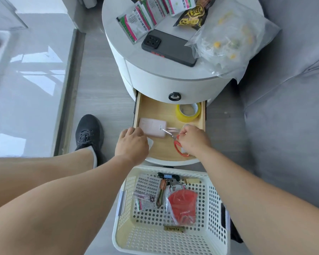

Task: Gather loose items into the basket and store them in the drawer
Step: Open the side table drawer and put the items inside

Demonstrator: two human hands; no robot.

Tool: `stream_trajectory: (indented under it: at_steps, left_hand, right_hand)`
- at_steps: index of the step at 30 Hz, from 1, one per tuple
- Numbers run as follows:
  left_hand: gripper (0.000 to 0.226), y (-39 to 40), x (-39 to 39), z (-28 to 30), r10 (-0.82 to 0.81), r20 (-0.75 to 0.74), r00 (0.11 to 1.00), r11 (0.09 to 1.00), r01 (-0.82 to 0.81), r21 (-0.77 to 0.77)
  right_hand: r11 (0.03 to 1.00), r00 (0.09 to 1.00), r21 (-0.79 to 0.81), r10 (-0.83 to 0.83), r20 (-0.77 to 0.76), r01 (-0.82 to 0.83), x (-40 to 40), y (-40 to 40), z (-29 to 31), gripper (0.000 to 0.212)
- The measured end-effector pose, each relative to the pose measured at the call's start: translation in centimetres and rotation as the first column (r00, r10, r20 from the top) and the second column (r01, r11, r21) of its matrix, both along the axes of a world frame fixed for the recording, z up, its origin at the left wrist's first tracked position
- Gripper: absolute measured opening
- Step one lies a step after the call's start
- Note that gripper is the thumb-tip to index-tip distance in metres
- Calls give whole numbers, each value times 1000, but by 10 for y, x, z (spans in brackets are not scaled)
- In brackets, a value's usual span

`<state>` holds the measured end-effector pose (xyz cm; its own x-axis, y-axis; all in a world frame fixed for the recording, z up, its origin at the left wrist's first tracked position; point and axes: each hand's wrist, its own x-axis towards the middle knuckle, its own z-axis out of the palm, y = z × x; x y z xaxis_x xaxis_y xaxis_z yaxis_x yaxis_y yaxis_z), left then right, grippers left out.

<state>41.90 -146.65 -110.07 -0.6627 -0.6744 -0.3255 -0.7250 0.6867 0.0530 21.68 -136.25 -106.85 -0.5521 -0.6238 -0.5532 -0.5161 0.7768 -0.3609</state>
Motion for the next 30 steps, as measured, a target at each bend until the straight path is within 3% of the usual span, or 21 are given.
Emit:
stream_trajectory:
  at_steps: [2, 4, 7, 11, 16, 20, 23, 27, 30]
  left_hand:
    - [39, 0, 2, -2, 21, -8, 1000, 1000, -21, 5]
    - [41, 0, 1, -5, 35, 13, 999, 999, -35, 26]
    - [49, -1, -3, -4, 0, 39, 999, 999, -2, 32]
    - [55, -7, -10, -4, -85, 91, 992, 993, 77, 92]
    - [57, -10, -14, -4, -97, 153, 983, 984, 73, 160]
    - [56, -11, -17, -4, -107, 176, 979, 982, 76, 174]
    - [56, -12, -19, -6, -110, 188, 976, 980, 75, 183]
    - [56, -11, -20, -5, -104, 204, 973, 981, 67, 180]
    - [56, -11, -21, -3, -96, 209, 973, 982, 58, 182]
  right_hand:
    - [987, 992, 109, 116, 54, -121, 14, -7, -16, 16]
    - [981, 990, 137, 135, 33, -138, 22, -12, -26, 16]
    - [985, 992, 122, 127, -5, -125, 23, -15, -34, 18]
    - [980, 981, 61, 183, 67, -187, 18, -11, -46, 22]
    - [962, 930, -82, 229, -287, -262, 25, 9, -49, 28]
    - [940, 919, -227, 162, -360, -255, 25, 28, -47, 26]
    - [929, 911, -135, 296, -288, -344, 25, 27, -44, 34]
    - [896, 889, 184, 432, -153, -404, 24, 18, -33, 35]
    - [843, 846, 237, 519, -126, -482, 22, 15, -33, 37]
